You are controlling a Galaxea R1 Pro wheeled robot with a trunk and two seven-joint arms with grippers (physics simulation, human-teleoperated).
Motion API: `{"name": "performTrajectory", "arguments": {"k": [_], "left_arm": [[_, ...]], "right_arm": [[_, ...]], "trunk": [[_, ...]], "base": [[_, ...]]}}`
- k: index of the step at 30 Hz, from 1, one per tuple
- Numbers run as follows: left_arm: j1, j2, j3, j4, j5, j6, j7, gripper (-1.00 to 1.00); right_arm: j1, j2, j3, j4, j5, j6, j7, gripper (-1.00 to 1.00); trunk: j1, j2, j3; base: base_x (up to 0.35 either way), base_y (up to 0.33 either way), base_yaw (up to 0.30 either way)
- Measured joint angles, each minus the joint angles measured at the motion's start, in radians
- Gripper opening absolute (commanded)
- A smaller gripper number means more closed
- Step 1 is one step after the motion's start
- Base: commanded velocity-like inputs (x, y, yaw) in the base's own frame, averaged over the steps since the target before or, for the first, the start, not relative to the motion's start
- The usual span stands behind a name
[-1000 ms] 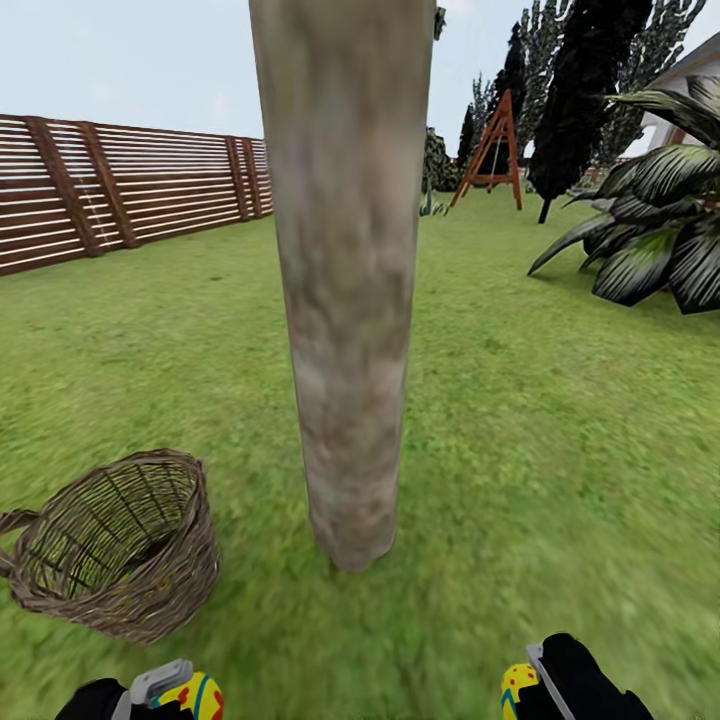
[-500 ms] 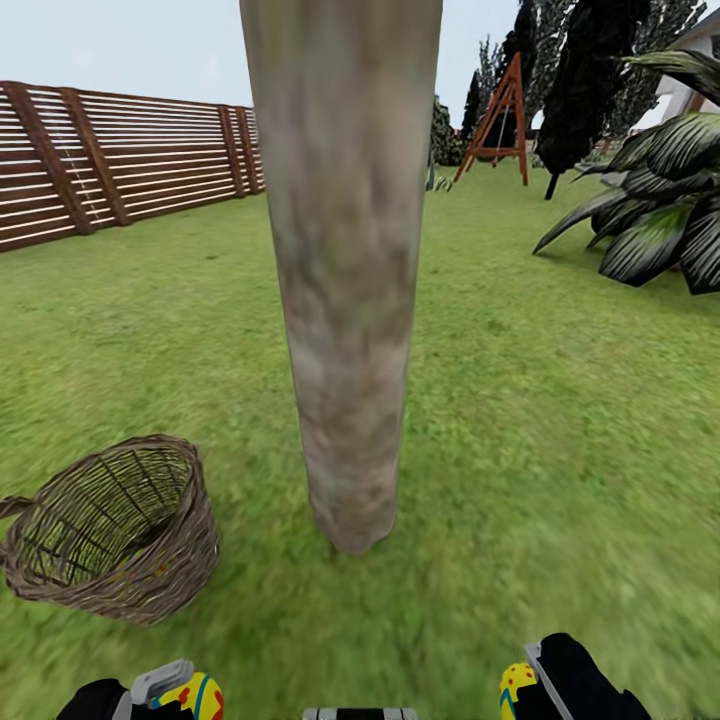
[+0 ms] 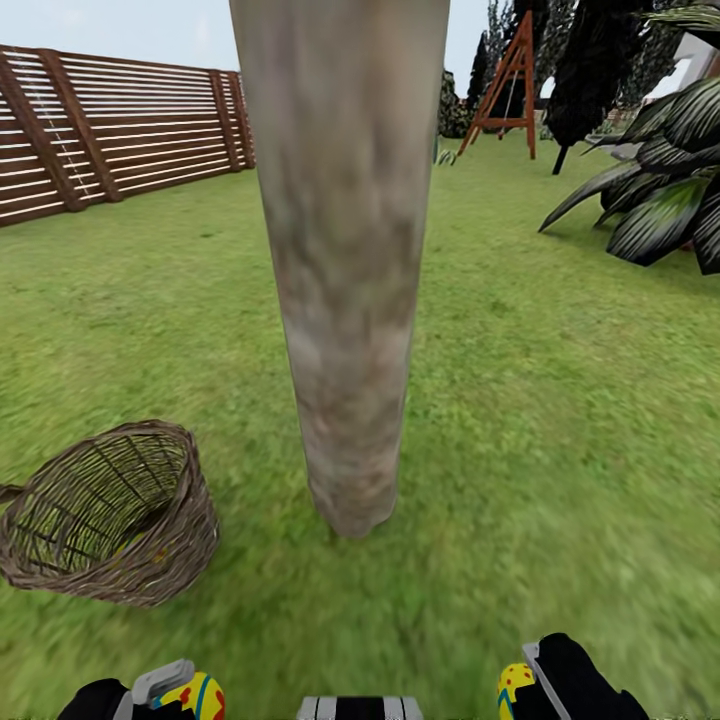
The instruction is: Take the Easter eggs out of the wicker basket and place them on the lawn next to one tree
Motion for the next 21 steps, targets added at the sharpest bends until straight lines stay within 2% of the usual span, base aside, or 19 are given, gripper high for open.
{"name": "performTrajectory", "arguments": {"k": [21], "left_arm": [[0.0,-0.002,0.0,0.002,0.0,0.0,0.002,-1.0]], "right_arm": [[0.0,0.002,0.001,0.0,0.0,0.002,0.0,-1.0]], "trunk": [[0.009,-0.005,-0.081]], "base": [[0.0,0.0,0.0]]}}
